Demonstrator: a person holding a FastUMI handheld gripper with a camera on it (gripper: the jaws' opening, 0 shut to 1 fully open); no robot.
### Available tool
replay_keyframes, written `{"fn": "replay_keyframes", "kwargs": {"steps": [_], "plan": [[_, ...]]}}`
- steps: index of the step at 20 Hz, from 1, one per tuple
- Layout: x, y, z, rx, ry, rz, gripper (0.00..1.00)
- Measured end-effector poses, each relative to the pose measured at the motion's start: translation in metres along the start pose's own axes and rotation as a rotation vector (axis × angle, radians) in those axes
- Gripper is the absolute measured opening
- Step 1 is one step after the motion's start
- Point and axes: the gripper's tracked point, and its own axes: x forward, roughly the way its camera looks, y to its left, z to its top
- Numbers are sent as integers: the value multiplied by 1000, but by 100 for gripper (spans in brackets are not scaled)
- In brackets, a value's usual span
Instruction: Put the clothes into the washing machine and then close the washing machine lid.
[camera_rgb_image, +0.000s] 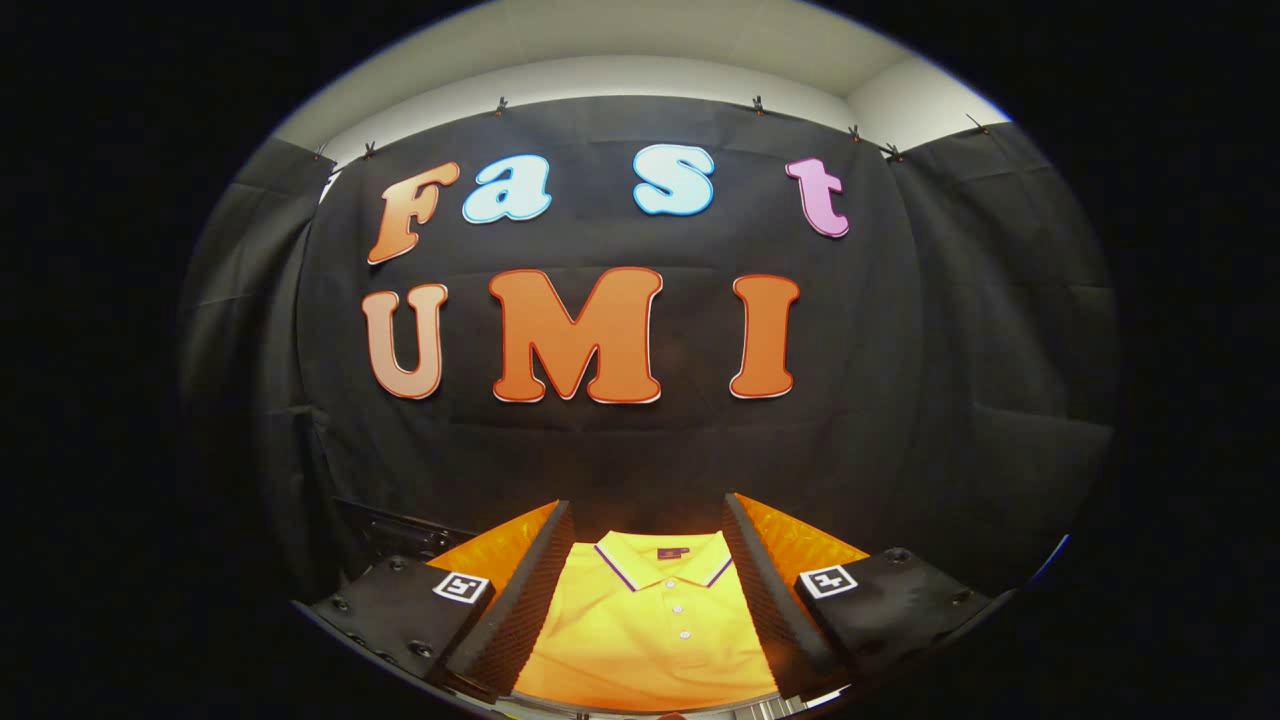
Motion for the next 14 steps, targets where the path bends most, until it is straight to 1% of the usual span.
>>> {"fn": "replay_keyframes", "kwargs": {"steps": [2,7,14], "plan": [[21,-6,-13,4,31,-7,97],[66,-22,-63,33,165,-21,97],[101,-27,-131,34,343,-13,98]]}}
